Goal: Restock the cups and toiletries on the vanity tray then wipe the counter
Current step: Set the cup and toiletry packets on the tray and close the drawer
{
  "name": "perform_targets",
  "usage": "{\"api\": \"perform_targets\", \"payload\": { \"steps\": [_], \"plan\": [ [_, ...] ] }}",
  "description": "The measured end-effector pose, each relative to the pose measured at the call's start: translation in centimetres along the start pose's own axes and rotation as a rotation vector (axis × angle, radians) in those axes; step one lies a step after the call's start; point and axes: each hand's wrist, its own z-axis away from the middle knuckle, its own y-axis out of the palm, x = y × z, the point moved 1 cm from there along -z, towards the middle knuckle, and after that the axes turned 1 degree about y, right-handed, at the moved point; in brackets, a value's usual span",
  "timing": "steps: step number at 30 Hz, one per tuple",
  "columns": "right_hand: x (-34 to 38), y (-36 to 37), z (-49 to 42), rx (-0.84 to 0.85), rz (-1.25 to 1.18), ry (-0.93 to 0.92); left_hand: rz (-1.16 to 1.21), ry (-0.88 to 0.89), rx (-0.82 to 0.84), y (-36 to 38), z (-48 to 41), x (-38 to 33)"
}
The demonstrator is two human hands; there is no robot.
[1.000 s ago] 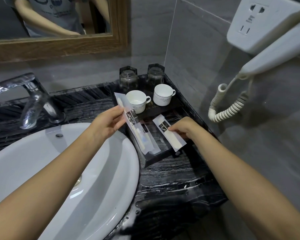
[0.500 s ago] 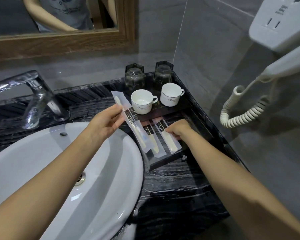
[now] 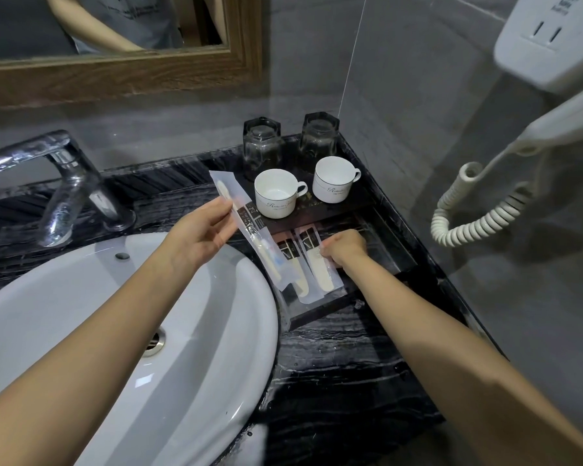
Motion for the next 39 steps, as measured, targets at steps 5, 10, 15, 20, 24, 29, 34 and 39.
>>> {"api": "perform_targets", "payload": {
  "steps": [5, 10, 15, 20, 24, 29, 34, 39],
  "plan": [
    [-0.2, 0.0, 0.0, 0.008, -0.042, -0.024, 0.009, -0.001, -0.019, -0.1, 0.1, 0.1],
    [-0.2, 0.1, -0.1, -0.008, -0.017, -0.021, 0.016, -0.014, -0.02, -0.2, 0.2, 0.5],
    [-0.2, 0.0, 0.0, 0.001, -0.008, -0.047, 0.028, -0.019, -0.018, -0.1, 0.2, 0.7],
    [0.0, 0.0, 0.1, 0.013, 0.03, -0.068, 0.04, -0.024, -0.013, -0.1, 0.3, 0.8],
    [0.1, 0.0, 0.2, 0.022, 0.061, -0.078, 0.043, -0.026, -0.016, -0.1, 0.2, 0.8],
    [0.0, 0.1, -0.2, 0.033, 0.099, -0.097, 0.03, -0.023, -0.005, -0.2, 0.3, 0.8],
    [-0.5, 0.2, -0.7, 0.0, 0.143, -0.185, 0.03, -0.035, 0.012, -0.1, 0.4, 0.9],
    [-1.2, -0.2, -0.6, -0.108, 0.333, -0.275, 0.041, -0.047, 0.021, 0.1, 0.3, 1.0]
  ]
}}
